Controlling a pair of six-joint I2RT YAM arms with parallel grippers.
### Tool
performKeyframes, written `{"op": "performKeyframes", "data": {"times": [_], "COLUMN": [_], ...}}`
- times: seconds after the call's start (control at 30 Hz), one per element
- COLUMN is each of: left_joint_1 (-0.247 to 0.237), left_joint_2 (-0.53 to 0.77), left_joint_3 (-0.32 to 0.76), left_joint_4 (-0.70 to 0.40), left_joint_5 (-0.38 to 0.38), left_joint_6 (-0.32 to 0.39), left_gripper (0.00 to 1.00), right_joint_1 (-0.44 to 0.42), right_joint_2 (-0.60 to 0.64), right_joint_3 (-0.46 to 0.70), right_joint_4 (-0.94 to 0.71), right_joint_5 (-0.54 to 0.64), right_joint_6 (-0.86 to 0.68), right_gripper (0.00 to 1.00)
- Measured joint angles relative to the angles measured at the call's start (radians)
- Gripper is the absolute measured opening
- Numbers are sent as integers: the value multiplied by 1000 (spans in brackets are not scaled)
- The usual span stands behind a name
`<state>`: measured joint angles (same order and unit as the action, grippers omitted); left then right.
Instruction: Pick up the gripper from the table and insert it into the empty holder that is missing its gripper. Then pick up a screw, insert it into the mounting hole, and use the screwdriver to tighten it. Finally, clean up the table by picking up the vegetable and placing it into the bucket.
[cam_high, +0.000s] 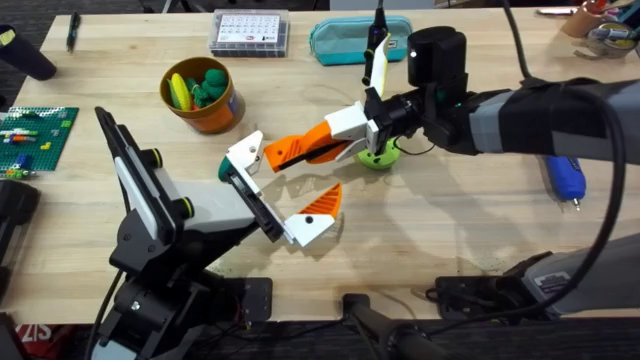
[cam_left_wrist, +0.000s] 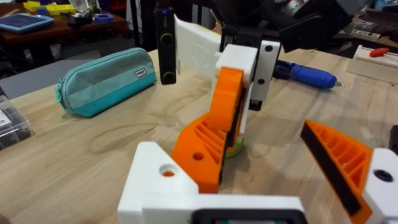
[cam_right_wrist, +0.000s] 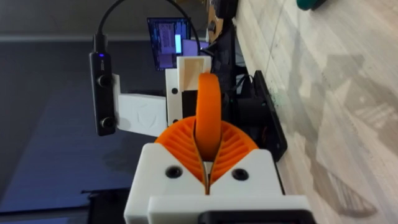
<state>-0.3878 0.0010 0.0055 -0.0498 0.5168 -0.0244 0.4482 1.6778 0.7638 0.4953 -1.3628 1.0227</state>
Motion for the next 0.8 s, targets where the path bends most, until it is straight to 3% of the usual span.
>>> {"op": "performKeyframes", "data": {"times": [0.2,0.5,0.8], "left_joint_1": [0,0,0], "left_joint_2": [0,0,0], "left_joint_3": [0,0,0], "left_joint_4": [0,0,0], "left_joint_5": [-5,-5,-5], "left_joint_6": [0,0,0], "left_gripper": [990,990,990], "right_joint_1": [-20,-172,-77], "right_joint_2": [5,5,6], "right_joint_3": [-2,-2,-4], "right_joint_4": [-12,-8,154], "right_joint_5": [4,-62,-102], "right_joint_6": [3,93,164], "right_gripper": [18,18,17]}}
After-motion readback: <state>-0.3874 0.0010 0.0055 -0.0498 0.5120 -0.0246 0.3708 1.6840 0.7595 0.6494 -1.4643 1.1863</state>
